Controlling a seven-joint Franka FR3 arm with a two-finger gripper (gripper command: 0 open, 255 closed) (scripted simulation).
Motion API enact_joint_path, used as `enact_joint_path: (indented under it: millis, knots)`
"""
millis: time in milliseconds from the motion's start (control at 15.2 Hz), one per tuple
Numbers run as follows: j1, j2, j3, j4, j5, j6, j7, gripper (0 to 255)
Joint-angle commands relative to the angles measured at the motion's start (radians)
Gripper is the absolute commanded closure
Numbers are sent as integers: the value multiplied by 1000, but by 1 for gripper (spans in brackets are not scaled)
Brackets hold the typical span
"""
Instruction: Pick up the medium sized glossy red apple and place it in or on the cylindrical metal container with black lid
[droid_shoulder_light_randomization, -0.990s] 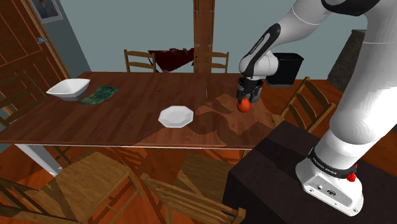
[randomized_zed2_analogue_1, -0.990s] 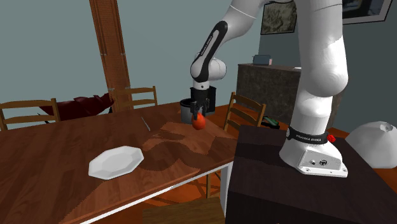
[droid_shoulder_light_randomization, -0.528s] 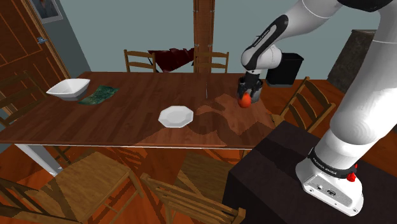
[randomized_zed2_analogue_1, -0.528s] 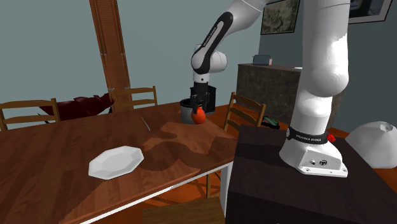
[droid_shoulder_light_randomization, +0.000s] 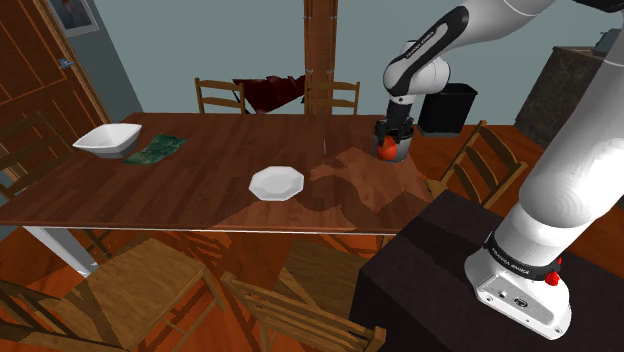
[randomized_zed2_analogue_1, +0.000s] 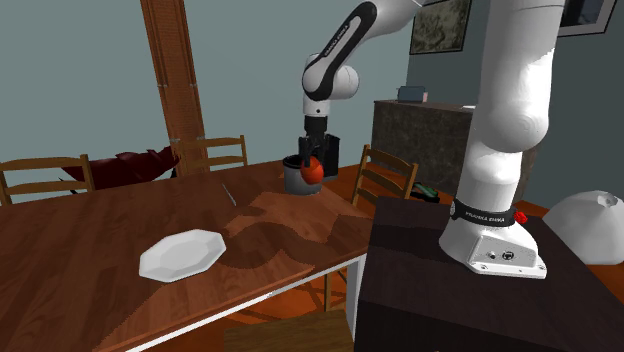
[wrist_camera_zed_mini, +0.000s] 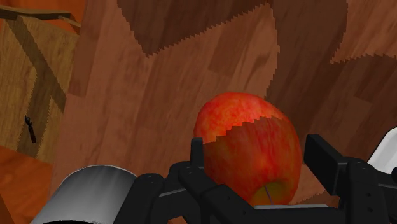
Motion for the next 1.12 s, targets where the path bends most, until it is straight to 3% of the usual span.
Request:
enact_joint_path:
  millis: [0, 660, 1056]
  knots:
    - [0, -19, -2, 7, -10, -26, 8, 255]
    - [-1, -114, -4, 50, -49, -160, 42, 255]
    - [-57, 42, -54, 269, -9, -237, -83, 255]
